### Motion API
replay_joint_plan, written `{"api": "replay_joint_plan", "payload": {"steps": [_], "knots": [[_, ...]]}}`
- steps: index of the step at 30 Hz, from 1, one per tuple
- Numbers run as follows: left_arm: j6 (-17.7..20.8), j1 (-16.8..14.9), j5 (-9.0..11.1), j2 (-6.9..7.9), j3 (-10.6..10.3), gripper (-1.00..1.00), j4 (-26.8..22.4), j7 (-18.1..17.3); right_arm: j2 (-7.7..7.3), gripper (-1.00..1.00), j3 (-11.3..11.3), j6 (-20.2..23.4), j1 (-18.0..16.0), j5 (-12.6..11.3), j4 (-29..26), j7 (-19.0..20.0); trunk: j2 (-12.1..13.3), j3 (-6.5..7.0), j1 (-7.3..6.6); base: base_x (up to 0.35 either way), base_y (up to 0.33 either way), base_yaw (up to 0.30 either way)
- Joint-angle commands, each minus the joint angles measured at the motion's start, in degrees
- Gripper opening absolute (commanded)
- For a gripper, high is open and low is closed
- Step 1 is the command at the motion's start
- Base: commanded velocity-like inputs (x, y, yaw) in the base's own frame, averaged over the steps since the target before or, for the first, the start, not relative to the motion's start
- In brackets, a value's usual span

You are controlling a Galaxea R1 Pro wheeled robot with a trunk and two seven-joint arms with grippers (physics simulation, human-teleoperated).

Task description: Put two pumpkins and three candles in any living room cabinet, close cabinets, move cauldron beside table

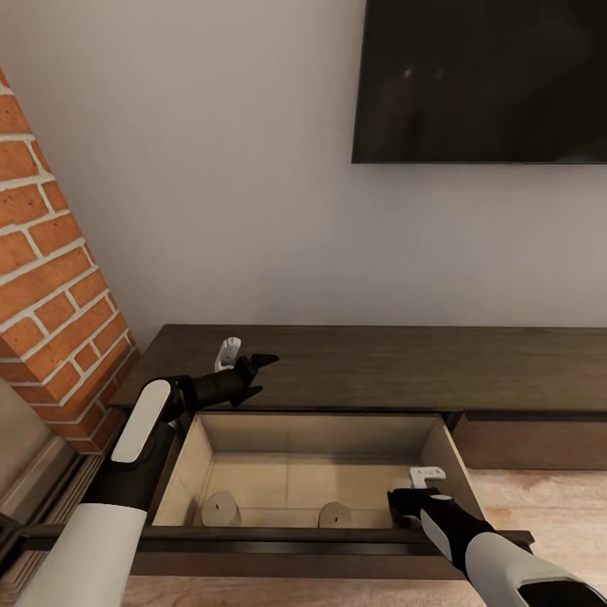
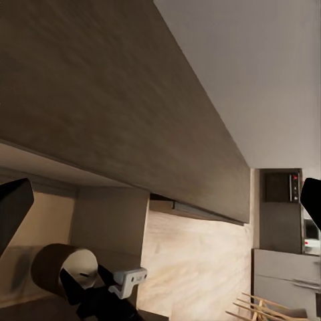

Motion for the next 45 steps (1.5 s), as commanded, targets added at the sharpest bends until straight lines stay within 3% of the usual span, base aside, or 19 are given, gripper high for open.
{"api": "replay_joint_plan", "payload": {"steps": [1,7,21,31,37,45], "knots": [[0.00,0.00,0.00,-0.02,0.00,1.00,-0.01,0.01,0.00,-1.00,0.03,-0.33,0.03,-0.02,-0.03,-0.06,0.00,0.00,0.00,0.000,0.000,0.000],[0.00,0.00,0.00,-0.03,0.00,1.00,0.04,-0.01,0.00,-1.00,0.13,-2.83,-0.01,0.06,-0.52,-0.08,0.00,-0.38,0.00,0.000,0.000,0.000],[0.00,0.00,0.00,-0.03,-0.01,1.00,0.07,0.00,0.09,-1.00,0.14,-2.71,-0.01,-0.01,-0.58,-0.08,0.00,-1.64,0.00,0.000,0.000,0.000],[0.00,0.00,0.00,-0.11,-0.08,1.00,0.07,0.00,0.36,-1.00,0.13,-1.26,-0.50,-0.02,-1.86,0.00,0.00,-2.55,0.00,0.000,0.000,0.000],[-0.02,0.00,0.00,-0.20,-0.09,1.00,0.07,0.06,0.38,-1.00,0.06,2.85,-0.54,-0.01,-4.66,-0.03,0.00,-3.09,0.00,0.000,0.000,0.000],[-0.07,0.00,-0.08,-0.20,-0.09,1.00,0.09,0.08,0.20,-1.00,0.02,3.31,-0.61,-0.02,-5.45,-0.16,0.00,-3.81,0.00,0.000,0.000,0.000]]}}
